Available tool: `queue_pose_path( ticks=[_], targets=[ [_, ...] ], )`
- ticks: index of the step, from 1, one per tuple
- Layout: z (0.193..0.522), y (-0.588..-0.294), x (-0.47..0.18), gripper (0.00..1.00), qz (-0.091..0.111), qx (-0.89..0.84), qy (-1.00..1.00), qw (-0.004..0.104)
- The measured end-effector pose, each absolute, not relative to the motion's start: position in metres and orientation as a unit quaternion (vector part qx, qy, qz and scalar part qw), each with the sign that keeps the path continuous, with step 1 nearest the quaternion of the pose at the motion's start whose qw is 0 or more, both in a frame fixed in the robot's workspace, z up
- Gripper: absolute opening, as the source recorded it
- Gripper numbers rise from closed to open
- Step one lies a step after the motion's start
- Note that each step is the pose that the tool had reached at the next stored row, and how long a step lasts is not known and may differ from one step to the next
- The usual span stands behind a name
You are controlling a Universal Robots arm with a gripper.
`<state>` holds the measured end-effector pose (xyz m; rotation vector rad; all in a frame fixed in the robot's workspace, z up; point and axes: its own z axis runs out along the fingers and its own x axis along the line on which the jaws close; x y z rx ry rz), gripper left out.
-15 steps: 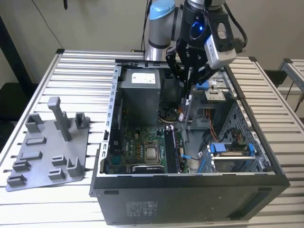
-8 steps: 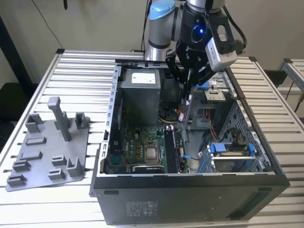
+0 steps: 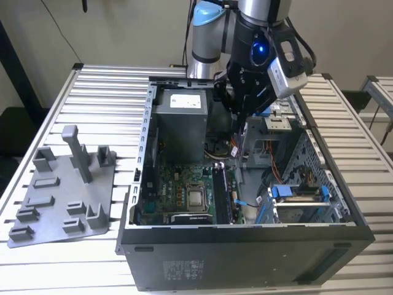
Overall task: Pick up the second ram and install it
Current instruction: 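Insert the second ram into the second slot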
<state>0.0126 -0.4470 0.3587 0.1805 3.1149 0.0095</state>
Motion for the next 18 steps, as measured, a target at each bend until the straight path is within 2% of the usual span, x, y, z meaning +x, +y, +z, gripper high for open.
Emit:
queue_pose_path(
  ticks=[18],
  targets=[
    [0.336, -0.448, 0.013, 0.14, 0.003, 0.031, 0.999, 0.012]
  ],
)
